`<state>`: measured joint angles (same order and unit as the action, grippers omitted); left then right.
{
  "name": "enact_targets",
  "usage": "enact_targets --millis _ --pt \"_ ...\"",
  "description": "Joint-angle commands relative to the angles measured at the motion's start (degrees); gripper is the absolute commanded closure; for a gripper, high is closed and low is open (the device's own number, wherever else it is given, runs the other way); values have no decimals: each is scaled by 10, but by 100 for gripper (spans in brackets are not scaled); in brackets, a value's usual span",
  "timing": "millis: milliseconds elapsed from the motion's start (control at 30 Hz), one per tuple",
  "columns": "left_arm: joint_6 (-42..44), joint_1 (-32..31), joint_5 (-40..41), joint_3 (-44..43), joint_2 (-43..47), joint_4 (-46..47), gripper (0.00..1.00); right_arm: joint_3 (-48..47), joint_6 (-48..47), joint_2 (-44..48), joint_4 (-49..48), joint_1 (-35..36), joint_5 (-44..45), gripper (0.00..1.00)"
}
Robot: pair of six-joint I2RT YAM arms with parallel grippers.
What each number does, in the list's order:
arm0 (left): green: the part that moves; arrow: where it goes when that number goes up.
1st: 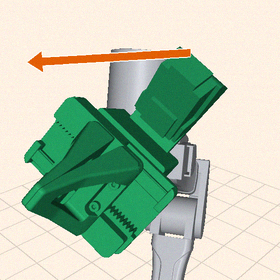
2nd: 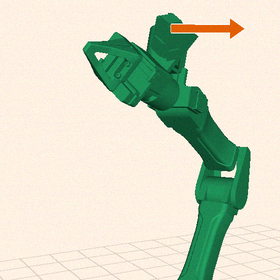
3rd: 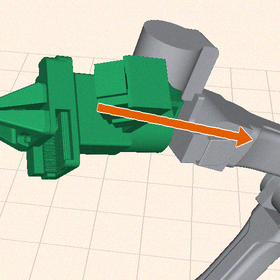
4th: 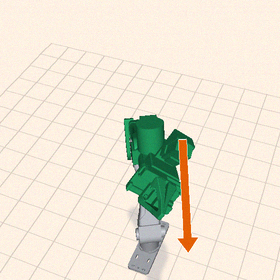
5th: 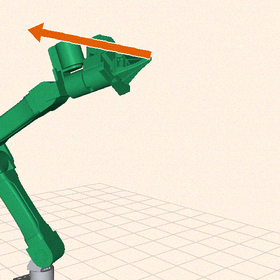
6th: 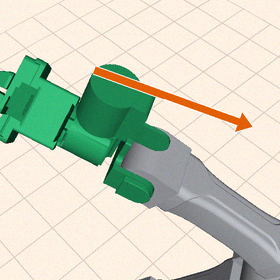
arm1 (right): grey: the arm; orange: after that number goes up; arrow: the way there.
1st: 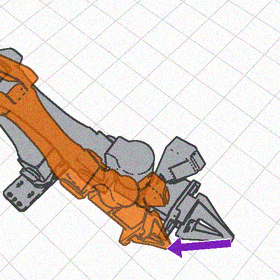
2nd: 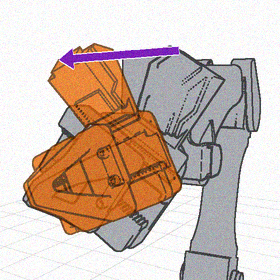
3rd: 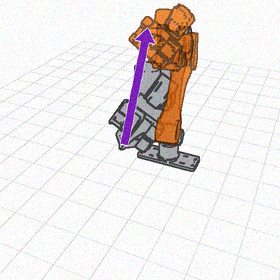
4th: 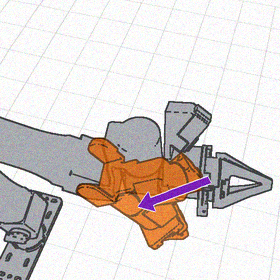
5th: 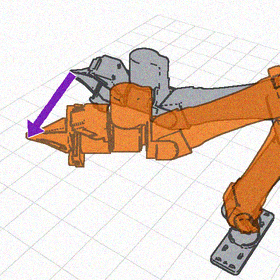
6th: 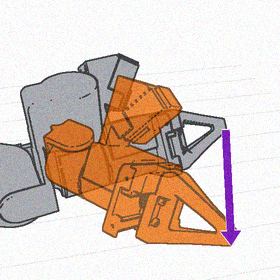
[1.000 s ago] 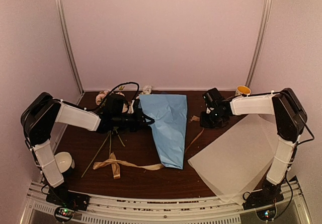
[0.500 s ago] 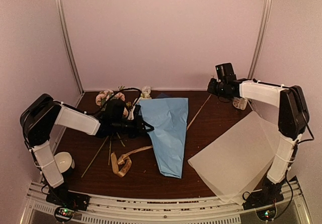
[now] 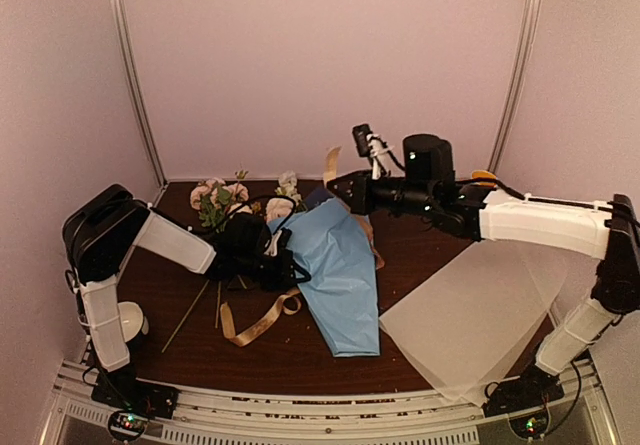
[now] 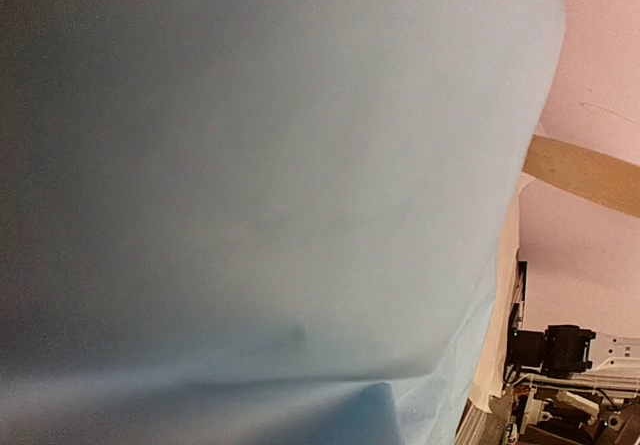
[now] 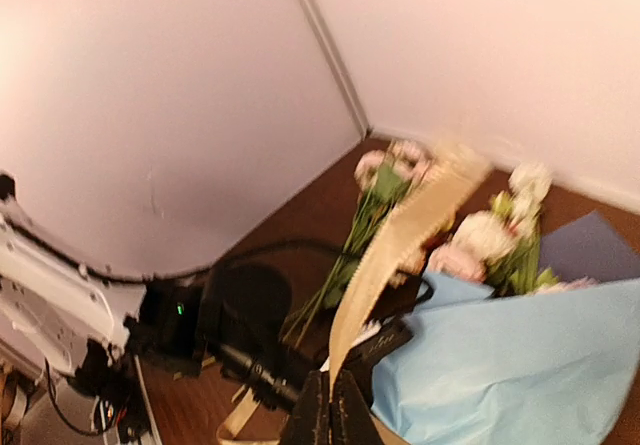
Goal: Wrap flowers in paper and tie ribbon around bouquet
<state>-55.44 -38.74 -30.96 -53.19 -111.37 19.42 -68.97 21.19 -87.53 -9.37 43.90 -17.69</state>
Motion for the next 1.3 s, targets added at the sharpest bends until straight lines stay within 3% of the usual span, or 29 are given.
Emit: enact_targets --millis 0,300,567,667,833,933,1033,1133,1267 --pt "35 -3 5 -9 -13 -25 100 -11 12 -122 39 31 -71 100" --pt "56 -3 36 -4 10 -61 100 -74 82 -283 124 44 -46 100" --pt "174 -10 39 -68 111 -199 55 -91 103 -331 179 43 -29 100" --pt "225 -15 20 -82 161 -259 43 -93 108 -339 190 43 -28 100" --pt "220 -15 96 -12 290 -351 42 -90 113 -340 189 43 -35 100" --pt "200 -19 184 63 376 -426 49 -90 110 -336 191 44 -36 100" --pt "222 -32 213 114 430 -486 50 -97 104 -335 199 44 -36 100" --pt "226 -47 190 131 414 -538 40 -107 101 -335 209 44 -34 100" --pt "232 -80 213 129 351 -547 36 -108 103 -333 209 44 -37 100"
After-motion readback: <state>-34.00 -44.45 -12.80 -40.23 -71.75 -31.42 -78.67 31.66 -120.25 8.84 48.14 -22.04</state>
